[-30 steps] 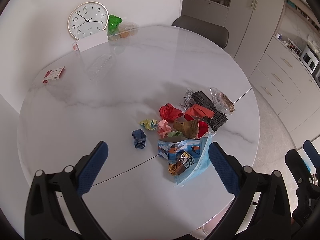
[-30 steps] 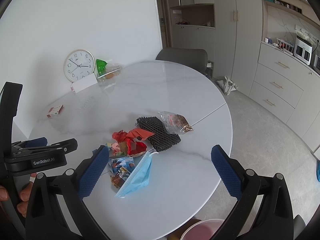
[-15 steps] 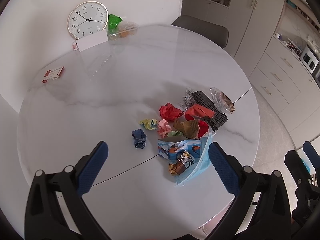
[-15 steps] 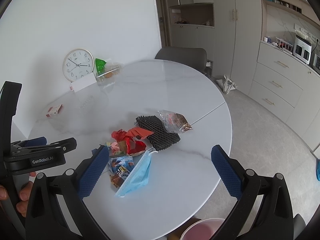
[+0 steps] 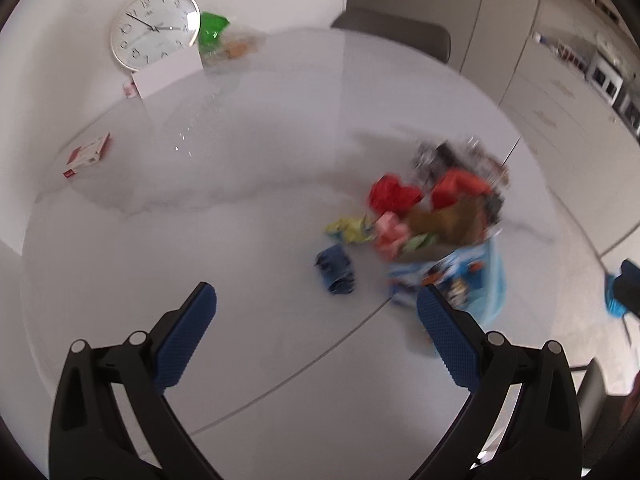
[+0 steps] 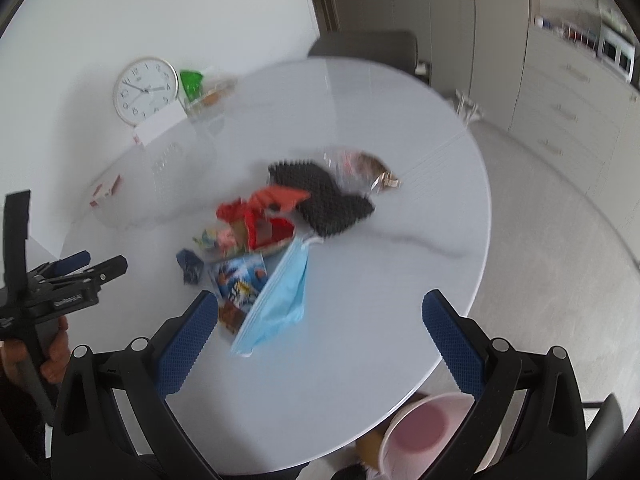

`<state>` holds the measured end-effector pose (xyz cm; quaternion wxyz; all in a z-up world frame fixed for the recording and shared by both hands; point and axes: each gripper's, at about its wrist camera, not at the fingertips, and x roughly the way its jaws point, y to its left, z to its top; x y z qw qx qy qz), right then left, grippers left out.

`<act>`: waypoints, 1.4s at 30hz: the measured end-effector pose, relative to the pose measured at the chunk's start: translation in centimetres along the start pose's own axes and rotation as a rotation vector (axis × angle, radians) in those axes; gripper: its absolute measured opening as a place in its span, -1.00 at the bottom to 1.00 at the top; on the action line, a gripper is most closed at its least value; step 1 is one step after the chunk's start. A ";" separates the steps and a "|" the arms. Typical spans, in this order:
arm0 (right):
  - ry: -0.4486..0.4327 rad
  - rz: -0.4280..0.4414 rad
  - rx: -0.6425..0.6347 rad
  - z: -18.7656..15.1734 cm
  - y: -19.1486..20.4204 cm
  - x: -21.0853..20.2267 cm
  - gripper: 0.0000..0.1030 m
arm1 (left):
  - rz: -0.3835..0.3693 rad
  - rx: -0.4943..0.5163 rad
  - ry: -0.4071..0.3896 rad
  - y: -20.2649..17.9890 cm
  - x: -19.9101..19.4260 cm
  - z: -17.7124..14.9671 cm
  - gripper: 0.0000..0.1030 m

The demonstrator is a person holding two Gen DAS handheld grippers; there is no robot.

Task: Collect trash
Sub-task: 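Grasp the blue denim scrap with the left tool while the right tool grasps red paper, then carry the denim scrap and red paper to the white wastebasket and release both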

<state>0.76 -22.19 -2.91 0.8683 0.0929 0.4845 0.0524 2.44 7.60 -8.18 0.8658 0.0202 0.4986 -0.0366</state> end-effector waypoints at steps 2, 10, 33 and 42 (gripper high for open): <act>0.028 0.002 0.000 -0.1 0.2 1.0 0.96 | -0.017 0.017 0.041 0.2 2.0 -0.3 0.87; 0.067 0.008 -0.055 0.8 1.8 2.9 0.96 | -0.041 -0.022 0.120 -0.3 9.5 0.8 0.54; 0.134 0.186 -0.332 11.8 4.5 14.4 0.55 | -0.084 -0.070 0.167 0.1 13.9 1.7 -0.30; 0.307 0.257 -0.531 11.3 5.7 19.0 -0.15 | -0.104 -0.034 0.169 -0.3 13.5 0.9 -0.30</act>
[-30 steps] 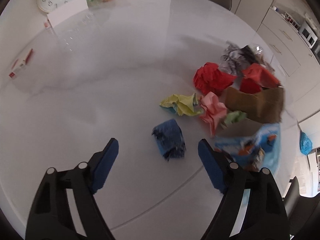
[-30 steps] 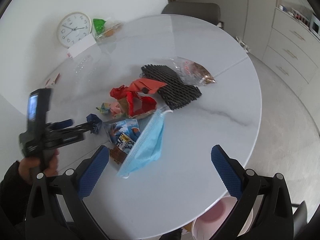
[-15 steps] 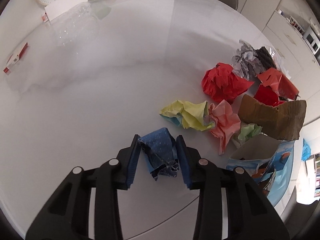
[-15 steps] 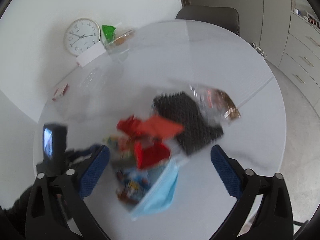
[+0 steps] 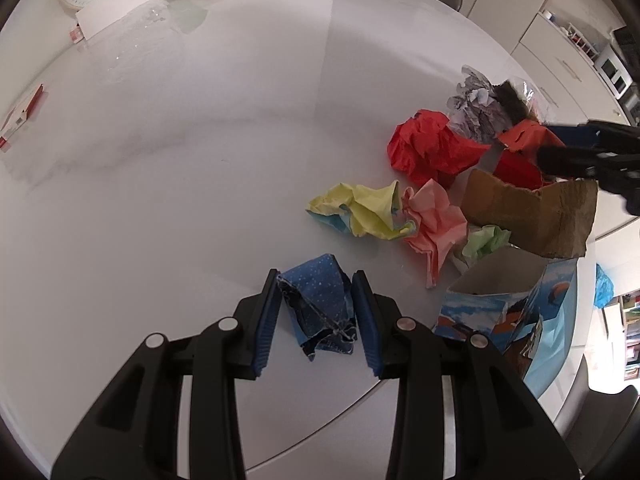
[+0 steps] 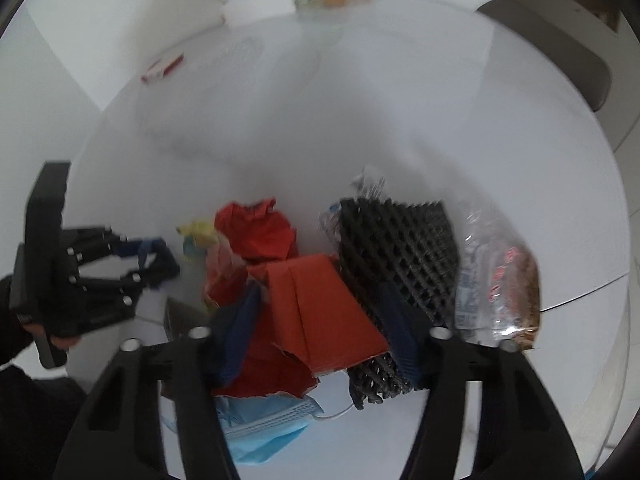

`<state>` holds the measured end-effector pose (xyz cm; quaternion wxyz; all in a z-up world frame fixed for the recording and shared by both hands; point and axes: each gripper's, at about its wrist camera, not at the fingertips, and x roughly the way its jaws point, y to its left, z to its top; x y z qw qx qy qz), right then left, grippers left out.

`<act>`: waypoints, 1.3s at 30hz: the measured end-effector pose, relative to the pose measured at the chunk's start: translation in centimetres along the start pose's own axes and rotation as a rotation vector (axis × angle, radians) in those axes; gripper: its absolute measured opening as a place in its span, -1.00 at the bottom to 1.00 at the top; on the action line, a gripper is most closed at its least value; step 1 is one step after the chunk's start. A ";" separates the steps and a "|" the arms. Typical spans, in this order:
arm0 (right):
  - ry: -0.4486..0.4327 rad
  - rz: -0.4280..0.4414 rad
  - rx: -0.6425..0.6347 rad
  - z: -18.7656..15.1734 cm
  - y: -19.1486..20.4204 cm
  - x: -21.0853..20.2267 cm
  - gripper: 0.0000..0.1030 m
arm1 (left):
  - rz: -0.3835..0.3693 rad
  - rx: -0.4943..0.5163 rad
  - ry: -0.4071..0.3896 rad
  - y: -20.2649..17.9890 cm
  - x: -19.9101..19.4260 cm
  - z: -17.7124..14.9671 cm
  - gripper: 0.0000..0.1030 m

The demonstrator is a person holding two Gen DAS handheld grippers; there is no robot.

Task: Collect trash
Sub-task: 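Carry the denim scrap and red paper to the white wastebasket and release both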

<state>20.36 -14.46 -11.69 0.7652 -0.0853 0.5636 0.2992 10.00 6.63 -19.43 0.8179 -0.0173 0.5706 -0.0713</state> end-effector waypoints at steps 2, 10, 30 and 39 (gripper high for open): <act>-0.028 0.015 0.020 -0.1 0.0 -0.3 -0.26 | 0.002 0.001 -0.001 0.1 0.0 0.2 -0.30; -0.143 0.090 0.102 0.1 -0.4 -2.2 -0.33 | -0.002 -0.014 -0.042 0.8 -1.6 0.9 -0.31; -0.431 -0.004 0.508 -16.1 -2.0 -17.4 -0.29 | -0.126 0.183 -0.151 -5.8 -11.6 0.6 -0.31; -0.148 -0.263 0.783 -34.3 -2.0 -13.6 -0.28 | -0.370 0.489 -0.110 -20.3 -14.3 -3.5 -0.31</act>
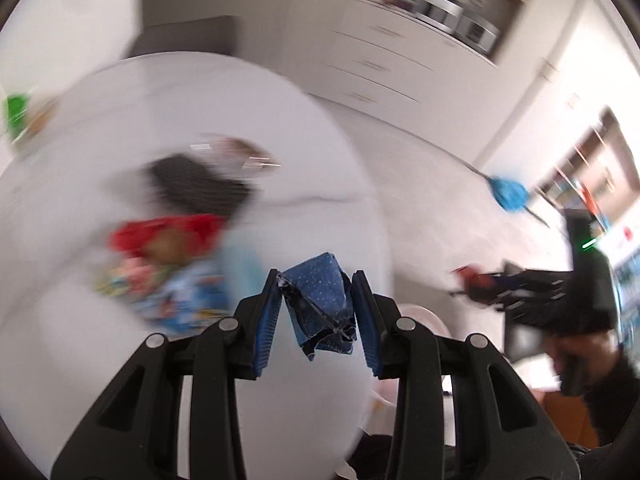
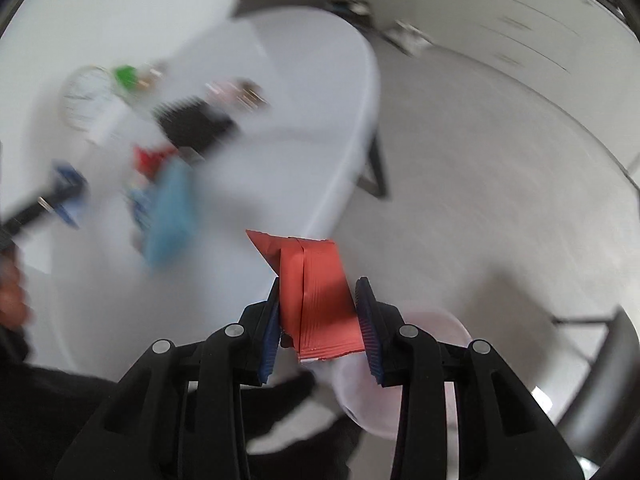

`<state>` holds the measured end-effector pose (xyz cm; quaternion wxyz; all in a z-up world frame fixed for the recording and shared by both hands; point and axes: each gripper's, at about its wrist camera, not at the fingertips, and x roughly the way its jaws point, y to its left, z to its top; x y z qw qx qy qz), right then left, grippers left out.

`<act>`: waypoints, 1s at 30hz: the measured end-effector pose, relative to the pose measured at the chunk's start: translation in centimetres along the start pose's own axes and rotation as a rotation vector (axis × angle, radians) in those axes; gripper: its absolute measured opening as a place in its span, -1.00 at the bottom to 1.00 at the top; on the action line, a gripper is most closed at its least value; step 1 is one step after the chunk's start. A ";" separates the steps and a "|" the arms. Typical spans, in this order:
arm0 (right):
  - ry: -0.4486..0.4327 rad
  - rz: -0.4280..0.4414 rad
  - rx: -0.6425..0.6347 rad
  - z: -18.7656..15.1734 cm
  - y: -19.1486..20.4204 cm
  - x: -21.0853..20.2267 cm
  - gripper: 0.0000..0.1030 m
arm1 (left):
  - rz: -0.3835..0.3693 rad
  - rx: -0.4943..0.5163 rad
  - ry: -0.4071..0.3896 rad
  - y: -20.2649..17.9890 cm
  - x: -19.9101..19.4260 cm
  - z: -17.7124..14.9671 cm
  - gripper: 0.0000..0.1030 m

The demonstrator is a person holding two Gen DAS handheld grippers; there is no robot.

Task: Collect trash
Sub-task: 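Carry the denim scrap and red paper to the white wastebasket and release both, then return both tools to the table and grasp the black mesh sleeve with the left tool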

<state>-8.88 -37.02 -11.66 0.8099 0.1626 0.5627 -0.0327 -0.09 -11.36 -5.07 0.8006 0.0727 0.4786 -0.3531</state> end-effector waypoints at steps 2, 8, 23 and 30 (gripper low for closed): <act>0.044 -0.017 0.055 -2.3 -2.0 1.9 -0.24 | -0.060 0.067 0.043 -3.8 1.6 0.2 -0.31; 0.032 -0.084 0.153 -5.7 -5.1 1.4 0.62 | -0.187 0.206 0.195 -12.5 6.5 -0.8 -0.31; -0.185 -0.203 0.240 -4.5 -10.8 -9.4 0.95 | -0.130 0.361 0.190 -21.8 6.3 -2.2 0.84; -0.228 -0.182 0.207 -3.0 -9.1 -10.5 0.95 | -0.086 0.314 0.112 -20.5 3.6 -0.1 0.85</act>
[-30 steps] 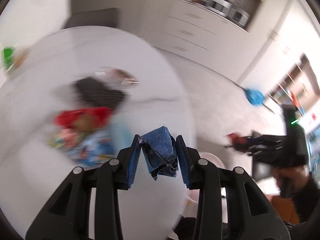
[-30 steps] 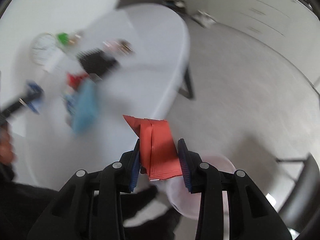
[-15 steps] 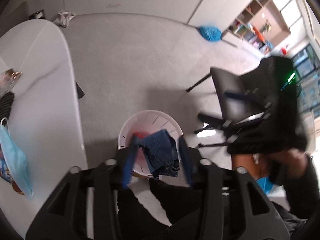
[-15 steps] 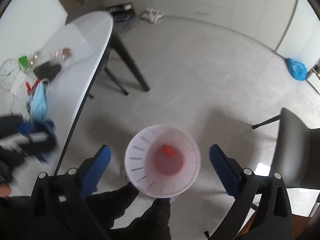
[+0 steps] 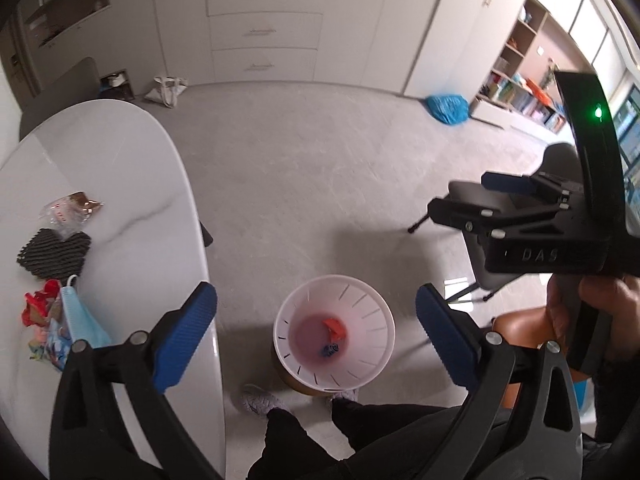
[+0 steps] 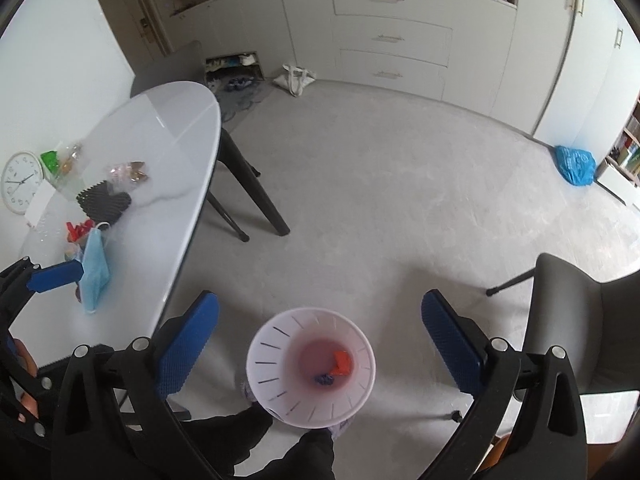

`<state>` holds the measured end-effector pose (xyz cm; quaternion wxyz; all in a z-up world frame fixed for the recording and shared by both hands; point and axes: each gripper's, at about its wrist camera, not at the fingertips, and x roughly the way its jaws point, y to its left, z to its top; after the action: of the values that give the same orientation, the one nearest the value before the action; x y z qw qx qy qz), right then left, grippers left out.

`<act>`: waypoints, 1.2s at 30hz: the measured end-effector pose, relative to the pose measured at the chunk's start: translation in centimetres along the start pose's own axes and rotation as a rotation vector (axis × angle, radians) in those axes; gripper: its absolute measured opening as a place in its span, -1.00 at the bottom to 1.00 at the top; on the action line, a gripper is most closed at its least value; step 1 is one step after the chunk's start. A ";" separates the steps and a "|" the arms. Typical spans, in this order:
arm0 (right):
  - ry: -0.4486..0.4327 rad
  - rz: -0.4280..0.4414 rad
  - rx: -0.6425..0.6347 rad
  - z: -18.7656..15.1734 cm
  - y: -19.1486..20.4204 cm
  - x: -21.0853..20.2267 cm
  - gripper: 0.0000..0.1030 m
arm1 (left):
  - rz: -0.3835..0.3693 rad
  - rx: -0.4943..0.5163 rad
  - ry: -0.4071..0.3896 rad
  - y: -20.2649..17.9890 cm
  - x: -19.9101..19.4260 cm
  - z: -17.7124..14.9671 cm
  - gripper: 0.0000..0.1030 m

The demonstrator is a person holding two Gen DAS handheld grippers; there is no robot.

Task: Collect trash
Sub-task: 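Return both tools to the table and grasp the black mesh sleeve with the left tool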

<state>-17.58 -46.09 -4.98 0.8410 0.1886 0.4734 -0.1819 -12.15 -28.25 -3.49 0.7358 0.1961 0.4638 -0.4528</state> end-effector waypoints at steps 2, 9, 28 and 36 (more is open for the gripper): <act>-0.002 0.010 -0.012 0.1 0.6 -0.1 0.95 | 0.013 -0.011 -0.013 0.5 -0.7 -0.1 0.85; 0.005 0.031 -0.044 0.3 2.5 -0.4 0.95 | 0.036 -0.034 -0.031 1.8 -1.4 -0.5 0.85; -0.001 0.167 -0.167 5.7 13.9 3.0 0.95 | 0.255 -0.438 -0.129 19.8 -5.2 -2.0 0.85; 0.033 0.205 -0.201 8.0 17.8 6.0 0.95 | 0.297 -0.683 -0.096 32.0 -2.6 -2.3 0.79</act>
<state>-0.21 -35.44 -3.74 0.8620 0.1535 0.4812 -0.0436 13.42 -8.96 -6.61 0.8373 -0.0169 0.5197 -0.1689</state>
